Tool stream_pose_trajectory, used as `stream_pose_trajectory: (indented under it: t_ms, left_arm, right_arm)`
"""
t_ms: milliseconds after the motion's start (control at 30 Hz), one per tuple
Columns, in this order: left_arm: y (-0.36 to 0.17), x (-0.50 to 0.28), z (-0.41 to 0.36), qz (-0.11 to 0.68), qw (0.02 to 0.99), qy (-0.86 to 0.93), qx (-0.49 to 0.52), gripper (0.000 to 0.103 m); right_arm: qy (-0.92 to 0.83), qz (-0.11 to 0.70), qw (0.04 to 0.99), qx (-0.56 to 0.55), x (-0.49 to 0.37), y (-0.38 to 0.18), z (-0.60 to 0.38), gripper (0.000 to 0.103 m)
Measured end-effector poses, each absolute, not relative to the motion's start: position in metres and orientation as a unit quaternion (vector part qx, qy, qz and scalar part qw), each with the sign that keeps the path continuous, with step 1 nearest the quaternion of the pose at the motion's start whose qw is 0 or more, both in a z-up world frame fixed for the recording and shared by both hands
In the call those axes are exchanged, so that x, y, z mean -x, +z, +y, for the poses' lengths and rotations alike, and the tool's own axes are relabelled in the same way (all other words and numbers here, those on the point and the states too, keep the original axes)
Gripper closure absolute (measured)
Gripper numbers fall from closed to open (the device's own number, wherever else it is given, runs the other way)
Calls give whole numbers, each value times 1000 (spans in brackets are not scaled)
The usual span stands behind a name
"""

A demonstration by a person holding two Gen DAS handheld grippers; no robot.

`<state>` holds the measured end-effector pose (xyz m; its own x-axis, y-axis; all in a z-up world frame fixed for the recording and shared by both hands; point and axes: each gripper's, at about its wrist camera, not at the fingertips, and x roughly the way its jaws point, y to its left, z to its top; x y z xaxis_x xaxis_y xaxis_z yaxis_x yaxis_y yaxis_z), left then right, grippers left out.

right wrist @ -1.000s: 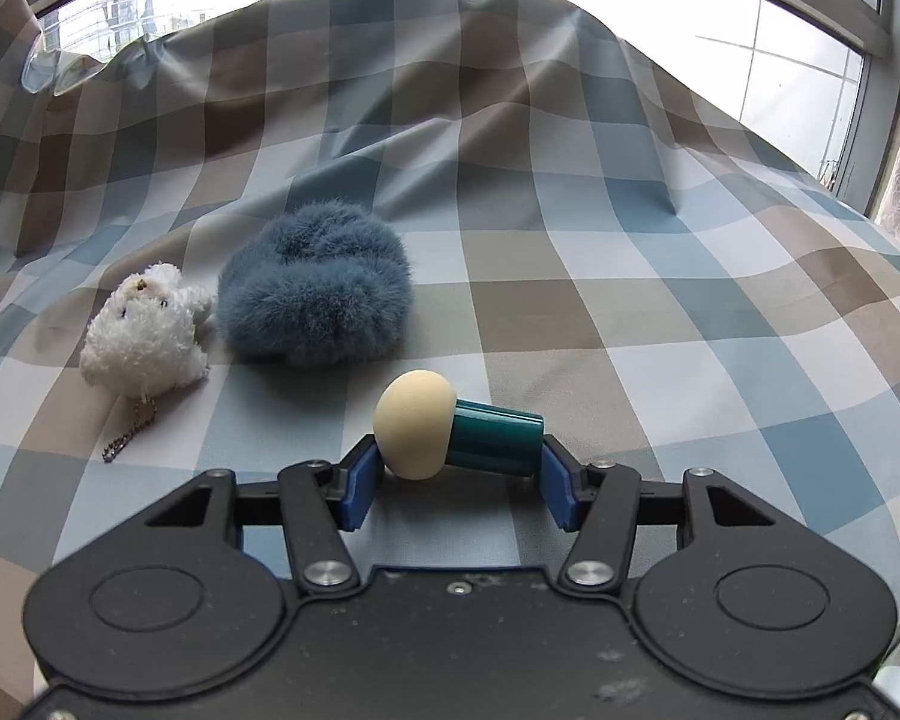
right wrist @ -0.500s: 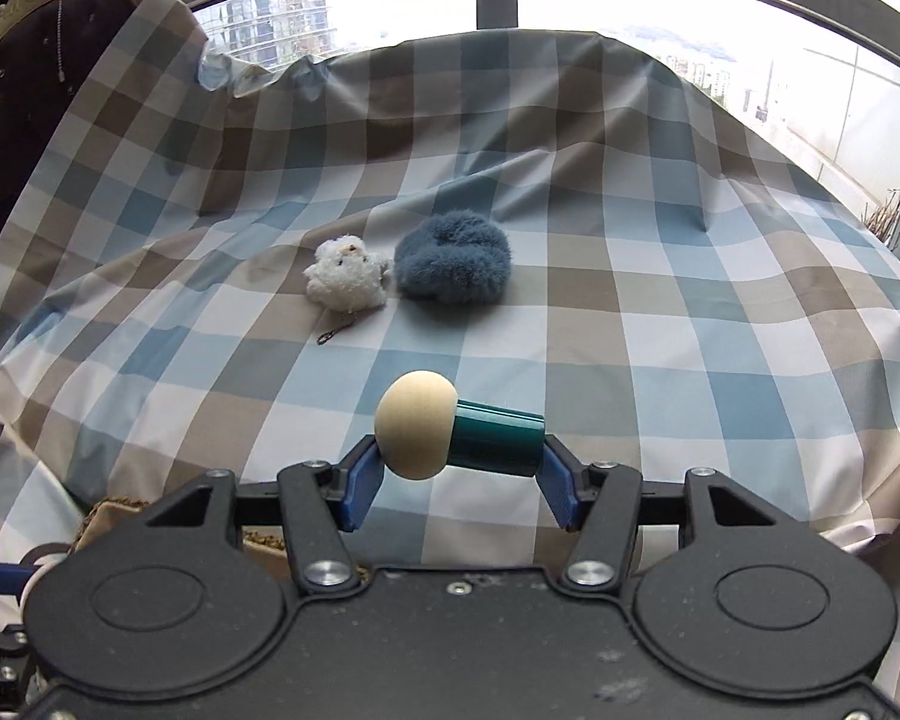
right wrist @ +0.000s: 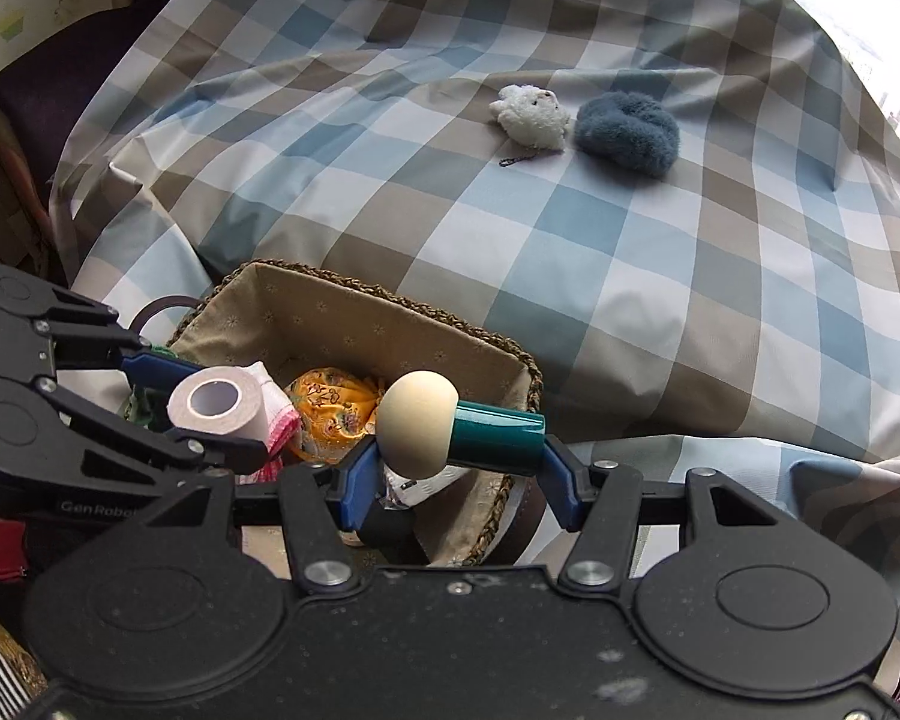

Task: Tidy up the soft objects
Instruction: 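Open both tools to drop the tape roll and mushroom toy into the basket, then reach the left tool to the white plush bear while the right tool reaches the blue scrunchie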

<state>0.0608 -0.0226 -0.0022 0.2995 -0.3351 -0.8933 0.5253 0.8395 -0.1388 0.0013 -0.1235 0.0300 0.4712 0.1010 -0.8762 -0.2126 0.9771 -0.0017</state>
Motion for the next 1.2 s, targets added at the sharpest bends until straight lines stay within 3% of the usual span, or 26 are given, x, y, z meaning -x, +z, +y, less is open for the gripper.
stream_pose_trajectory:
  t_ms: [333,1200]
  left_arm:
    - [2,-64,-24,518,808,-264,-102,41]
    - [16,-77,-18,501,832,-193,-140,40]
  right_arm:
    - [116,506,853,53,-4,32,-119,43]
    - [85,488,868,18,-32,38,-124,41]
